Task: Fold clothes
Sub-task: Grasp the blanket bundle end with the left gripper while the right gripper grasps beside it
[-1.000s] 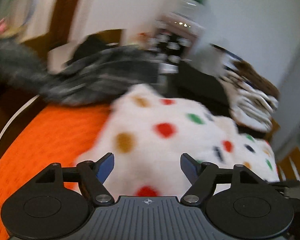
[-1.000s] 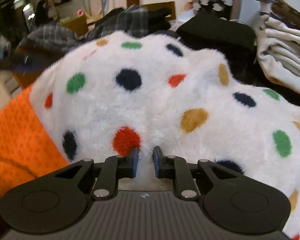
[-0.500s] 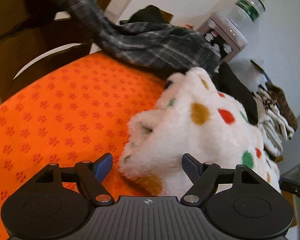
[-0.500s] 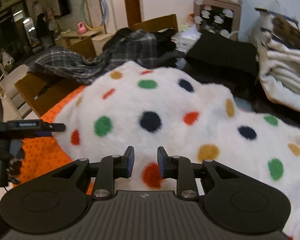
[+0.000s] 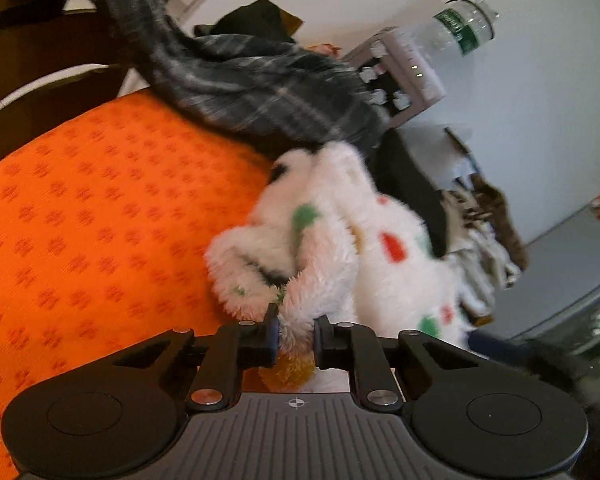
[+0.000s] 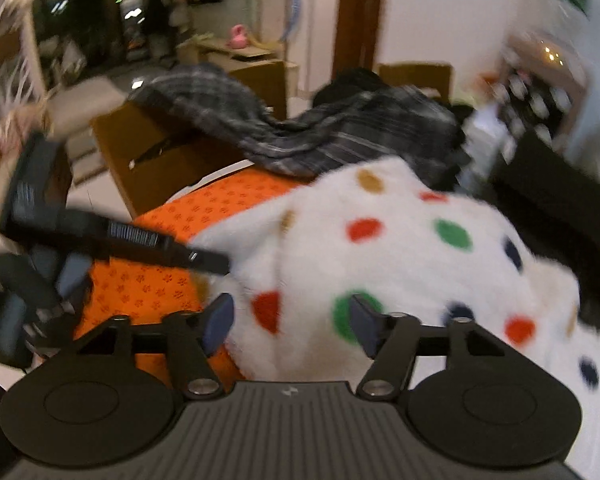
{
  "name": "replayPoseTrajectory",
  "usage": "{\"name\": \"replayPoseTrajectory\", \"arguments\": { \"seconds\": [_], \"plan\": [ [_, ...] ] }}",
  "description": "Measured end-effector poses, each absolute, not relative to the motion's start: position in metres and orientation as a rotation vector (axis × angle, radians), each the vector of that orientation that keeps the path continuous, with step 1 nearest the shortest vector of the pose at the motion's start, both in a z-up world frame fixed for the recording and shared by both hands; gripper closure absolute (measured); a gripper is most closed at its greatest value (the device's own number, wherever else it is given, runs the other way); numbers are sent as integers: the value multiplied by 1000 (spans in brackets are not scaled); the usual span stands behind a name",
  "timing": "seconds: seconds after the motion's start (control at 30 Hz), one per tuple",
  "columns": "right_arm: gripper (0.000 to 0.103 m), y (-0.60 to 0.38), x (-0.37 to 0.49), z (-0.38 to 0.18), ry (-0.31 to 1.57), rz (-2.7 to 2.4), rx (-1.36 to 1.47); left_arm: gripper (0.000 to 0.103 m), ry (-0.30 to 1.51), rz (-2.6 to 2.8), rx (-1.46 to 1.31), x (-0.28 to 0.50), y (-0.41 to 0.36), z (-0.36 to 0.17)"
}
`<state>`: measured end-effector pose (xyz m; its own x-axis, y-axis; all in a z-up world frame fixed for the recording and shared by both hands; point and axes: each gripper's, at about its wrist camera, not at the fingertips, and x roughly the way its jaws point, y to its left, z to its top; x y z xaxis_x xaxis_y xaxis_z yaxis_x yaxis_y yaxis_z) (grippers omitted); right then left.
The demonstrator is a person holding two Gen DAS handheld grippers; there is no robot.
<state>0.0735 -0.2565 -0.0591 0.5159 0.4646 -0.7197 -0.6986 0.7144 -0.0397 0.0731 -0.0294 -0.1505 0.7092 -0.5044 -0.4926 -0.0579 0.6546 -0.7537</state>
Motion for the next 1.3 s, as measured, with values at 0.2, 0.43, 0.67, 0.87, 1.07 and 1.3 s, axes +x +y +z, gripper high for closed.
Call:
{"name": "replayPoseTrajectory", "arguments": {
  "seconds": [0.2,0.43,0.67,0.87,1.07,1.3],
  "plan": [
    [30,-198,65,-83,643,768,-600,85,773,-389,-880,91,-25,-138],
    [82,-162,69,-109,599,726,-816,72,822,-432,-952,104,-15,-135],
    [87,-175,65,-86,608,720,-766,9,822,-324,-1166,112,22,-139],
    [88,-179,60,-71,589,697,-731,6,965,-329,-1254,154,16,-167],
    [88,-186,61,-61,585,684,-701,6,1070,-387,-1307,185,-4,-191],
    [89,-189,53,-50,562,676,-673,6,1051,-459,-1415,220,-6,-213]
  ]
}}
